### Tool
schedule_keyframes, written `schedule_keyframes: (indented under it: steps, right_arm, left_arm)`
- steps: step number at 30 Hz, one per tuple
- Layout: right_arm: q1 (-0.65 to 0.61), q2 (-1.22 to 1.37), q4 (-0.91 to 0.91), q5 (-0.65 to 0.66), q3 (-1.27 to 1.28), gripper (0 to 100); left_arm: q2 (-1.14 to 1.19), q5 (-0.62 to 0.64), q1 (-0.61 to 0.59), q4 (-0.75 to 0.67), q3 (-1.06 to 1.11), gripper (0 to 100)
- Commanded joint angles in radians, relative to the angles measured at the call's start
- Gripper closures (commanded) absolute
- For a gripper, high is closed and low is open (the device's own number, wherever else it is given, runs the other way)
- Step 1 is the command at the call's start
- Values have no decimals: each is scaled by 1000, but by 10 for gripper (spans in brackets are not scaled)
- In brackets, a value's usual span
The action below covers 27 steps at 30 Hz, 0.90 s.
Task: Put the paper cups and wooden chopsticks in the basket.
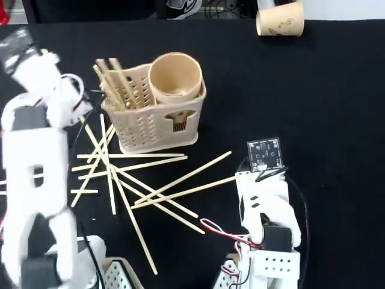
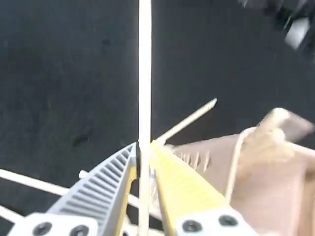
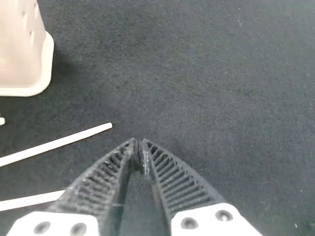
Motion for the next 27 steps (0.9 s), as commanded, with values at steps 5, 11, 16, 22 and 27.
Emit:
schedule_keyframes:
  steps: [5,11,16,22,27]
  right_arm:
    - [15,-67,2,11,-4,983]
    - [15,-67,2,11,-4,983]
    - [14,-65,2,11,-4,983]
    - [14,-65,2,11,-4,983]
    - [14,-65,3,11,-4,983]
  left_arm:
    - [-721,57,-44,-353,414,970]
    - [-1204,-31,-35,-864,797,970]
    - [-1289,-318,125,-1091,881,971]
    - [-1079,-425,255,-1177,849,971]
    - [-778,-423,282,-1303,769,972]
